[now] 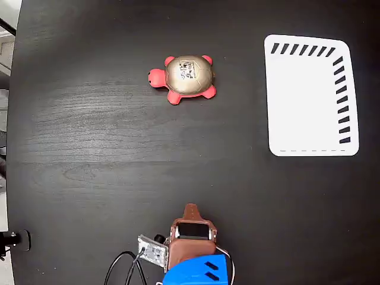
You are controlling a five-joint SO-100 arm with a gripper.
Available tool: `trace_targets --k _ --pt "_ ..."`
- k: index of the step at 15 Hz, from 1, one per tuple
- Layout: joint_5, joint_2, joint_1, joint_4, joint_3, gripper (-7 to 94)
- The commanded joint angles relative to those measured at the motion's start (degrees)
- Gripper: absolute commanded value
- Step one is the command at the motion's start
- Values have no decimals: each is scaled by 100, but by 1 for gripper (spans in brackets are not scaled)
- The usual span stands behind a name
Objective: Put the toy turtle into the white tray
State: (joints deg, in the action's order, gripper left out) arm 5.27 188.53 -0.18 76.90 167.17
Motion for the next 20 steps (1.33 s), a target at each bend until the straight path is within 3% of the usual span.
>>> trace_targets --k 1,3,6,13,20 --pt "9 -457 70 -729 -158 0" --pt "-193 -1854 105 -1687 -642 0" --pt "-299 -4017 70 -2399 -1942 0" --pt "-448 -7849 167 -1881 -5572 1" --pt "-650 -10652 334 -1046 -8692 45"
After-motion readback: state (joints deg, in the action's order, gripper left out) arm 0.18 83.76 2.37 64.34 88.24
